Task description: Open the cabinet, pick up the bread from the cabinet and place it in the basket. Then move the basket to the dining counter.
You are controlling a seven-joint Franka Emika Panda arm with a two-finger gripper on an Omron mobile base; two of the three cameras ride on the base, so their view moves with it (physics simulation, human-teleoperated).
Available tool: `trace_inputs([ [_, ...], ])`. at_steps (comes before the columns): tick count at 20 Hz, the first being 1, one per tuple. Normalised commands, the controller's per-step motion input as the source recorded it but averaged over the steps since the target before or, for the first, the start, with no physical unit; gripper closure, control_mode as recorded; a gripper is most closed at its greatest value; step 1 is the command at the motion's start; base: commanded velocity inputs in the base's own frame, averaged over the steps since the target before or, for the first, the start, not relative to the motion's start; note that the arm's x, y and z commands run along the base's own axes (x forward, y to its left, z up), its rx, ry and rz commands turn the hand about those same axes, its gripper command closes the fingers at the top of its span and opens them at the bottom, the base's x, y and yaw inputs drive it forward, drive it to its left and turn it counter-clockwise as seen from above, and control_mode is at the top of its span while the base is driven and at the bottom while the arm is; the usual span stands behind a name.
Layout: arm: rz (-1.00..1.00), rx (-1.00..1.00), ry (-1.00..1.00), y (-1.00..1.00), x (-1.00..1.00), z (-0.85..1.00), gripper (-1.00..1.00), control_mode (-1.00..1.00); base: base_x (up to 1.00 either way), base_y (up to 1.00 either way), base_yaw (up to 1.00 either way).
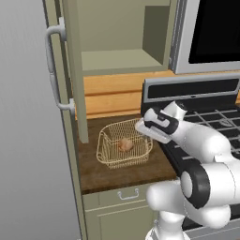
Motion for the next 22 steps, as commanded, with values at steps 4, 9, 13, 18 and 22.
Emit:
trace_inputs([
  [4,-0.17,0.05,0.16,-0.37,-0.04,0.49,1.0,-1.0,0.0,0.0,0.0],
  [9,-0.04,0.21,0.17,-0.34,-0.02,0.66,1.0,-1.0,0.0,0.0,0.0],
  [13,0.0,0.33,0.01,-0.31,-0.17,0.55,1.0,-1.0,0.0,0.0,0.0],
  [18,0.0,0.27,-0.13,-0.15,-0.42,0.54,1.0,-1.0,0.0,0.0,0.0],
  [22,0.0,0.07,-0.25,0.0,-0.62,0.57,1.0,-1.0,0.0,0.0,0.0],
])
